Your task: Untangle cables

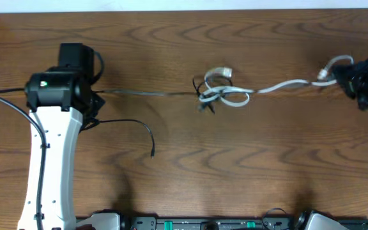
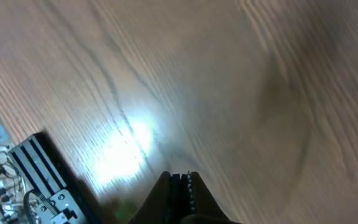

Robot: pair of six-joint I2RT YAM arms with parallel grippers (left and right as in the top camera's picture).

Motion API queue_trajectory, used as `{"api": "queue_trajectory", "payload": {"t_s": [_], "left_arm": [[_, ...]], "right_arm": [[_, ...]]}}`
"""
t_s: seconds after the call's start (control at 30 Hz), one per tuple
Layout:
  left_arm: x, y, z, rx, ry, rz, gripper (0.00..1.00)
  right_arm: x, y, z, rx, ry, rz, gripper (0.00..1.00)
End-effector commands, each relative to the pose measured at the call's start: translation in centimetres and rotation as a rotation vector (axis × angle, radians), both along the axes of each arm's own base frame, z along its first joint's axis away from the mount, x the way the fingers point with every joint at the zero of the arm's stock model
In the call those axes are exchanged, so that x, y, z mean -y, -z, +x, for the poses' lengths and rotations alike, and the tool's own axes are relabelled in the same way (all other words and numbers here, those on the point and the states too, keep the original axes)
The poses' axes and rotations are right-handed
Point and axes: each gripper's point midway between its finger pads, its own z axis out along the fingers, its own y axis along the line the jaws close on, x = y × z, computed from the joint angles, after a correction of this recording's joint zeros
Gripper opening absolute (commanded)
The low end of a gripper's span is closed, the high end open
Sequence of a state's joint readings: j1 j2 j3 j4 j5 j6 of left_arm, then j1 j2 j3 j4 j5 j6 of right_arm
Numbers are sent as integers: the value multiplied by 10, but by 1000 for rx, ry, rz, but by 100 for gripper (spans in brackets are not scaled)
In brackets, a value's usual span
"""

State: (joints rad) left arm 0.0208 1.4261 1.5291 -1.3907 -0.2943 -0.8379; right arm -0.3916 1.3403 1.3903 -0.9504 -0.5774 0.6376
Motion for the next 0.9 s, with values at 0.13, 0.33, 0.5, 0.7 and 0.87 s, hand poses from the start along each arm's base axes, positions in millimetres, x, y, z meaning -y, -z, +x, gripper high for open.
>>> {"api": "queue_trajectory", "payload": {"t_s": [0.13,0.33,0.5,0.7,0.87], "left_arm": [[-15,3,-7,-12,-78,-20,7],[39,7,23,51,255,-278,7],[112,-18,47,229,628,-601,7],[193,-97,49,544,992,-1064,7],[223,-151,44,657,1097,-1300,8]], "right_arm": [[60,40,-18,-198,131,-330,3],[28,34,-11,-126,-15,-225,56],[-6,30,-11,-83,-172,-183,80],[-58,40,-26,-113,-400,-217,99],[-104,42,-32,-96,-553,-230,99]]}}
